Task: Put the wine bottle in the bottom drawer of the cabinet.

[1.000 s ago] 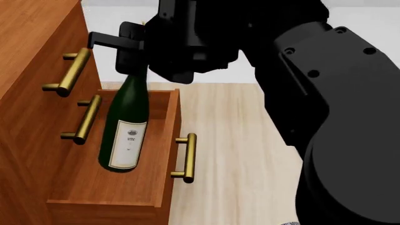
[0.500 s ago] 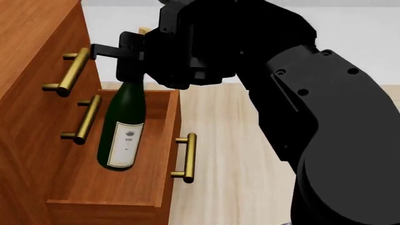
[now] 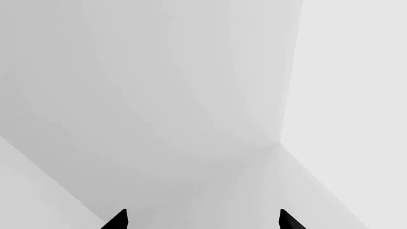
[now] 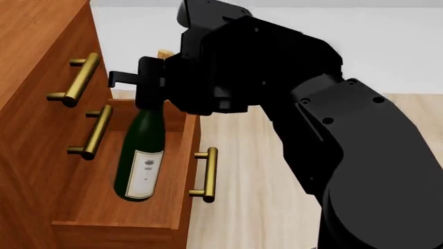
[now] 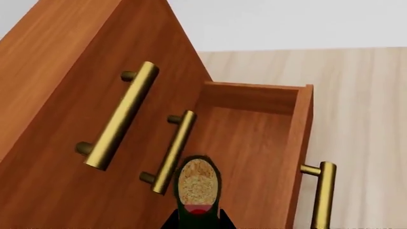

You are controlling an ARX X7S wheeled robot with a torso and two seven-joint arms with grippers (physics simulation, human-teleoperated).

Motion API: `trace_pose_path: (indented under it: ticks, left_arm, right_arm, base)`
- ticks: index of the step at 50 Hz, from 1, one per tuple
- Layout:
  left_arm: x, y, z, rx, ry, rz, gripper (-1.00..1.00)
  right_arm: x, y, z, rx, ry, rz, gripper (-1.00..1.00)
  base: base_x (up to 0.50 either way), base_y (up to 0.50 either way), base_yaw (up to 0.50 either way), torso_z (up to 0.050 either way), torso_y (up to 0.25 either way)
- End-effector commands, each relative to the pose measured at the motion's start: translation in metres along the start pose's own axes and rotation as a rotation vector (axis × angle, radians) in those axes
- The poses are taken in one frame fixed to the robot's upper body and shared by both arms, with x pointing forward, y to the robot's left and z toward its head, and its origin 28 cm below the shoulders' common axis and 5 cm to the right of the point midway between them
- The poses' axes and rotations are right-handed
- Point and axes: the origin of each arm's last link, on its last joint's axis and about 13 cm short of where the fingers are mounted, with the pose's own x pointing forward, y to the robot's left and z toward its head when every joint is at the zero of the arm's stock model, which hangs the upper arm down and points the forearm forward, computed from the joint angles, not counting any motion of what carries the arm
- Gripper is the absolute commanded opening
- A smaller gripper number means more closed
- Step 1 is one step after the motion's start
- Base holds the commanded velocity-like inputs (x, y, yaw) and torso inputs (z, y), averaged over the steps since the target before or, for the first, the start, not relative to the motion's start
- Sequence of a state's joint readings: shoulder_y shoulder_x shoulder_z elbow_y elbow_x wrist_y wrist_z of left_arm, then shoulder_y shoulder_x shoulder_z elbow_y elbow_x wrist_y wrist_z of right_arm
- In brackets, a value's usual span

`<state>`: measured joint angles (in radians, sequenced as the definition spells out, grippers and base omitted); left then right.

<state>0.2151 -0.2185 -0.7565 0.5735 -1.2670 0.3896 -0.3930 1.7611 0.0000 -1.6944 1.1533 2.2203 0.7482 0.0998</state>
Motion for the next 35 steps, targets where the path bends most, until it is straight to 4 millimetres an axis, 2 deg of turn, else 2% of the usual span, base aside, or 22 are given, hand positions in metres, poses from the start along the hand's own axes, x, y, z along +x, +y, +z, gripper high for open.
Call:
trace_pose_path:
  ticks: [1,35]
  left_arm:
    - [0.0,-0.001,0.0,0.0,0.001,-0.002,1.0]
    - [-0.001,-0.001,0.001,-0.005,0.004,-0.008,1.0]
  right_arm:
    - [0.003,-0.001,-0.002,0.013,-0.01,0.038,-1.0]
    - [0.016,-0.014,-0.013,-0.025,-0.032,0.02,-1.0]
  base:
    - [0.0,0.0,0.0,0.0,0.0]
    - [0.0,0.0,0.0,0.0,0.0]
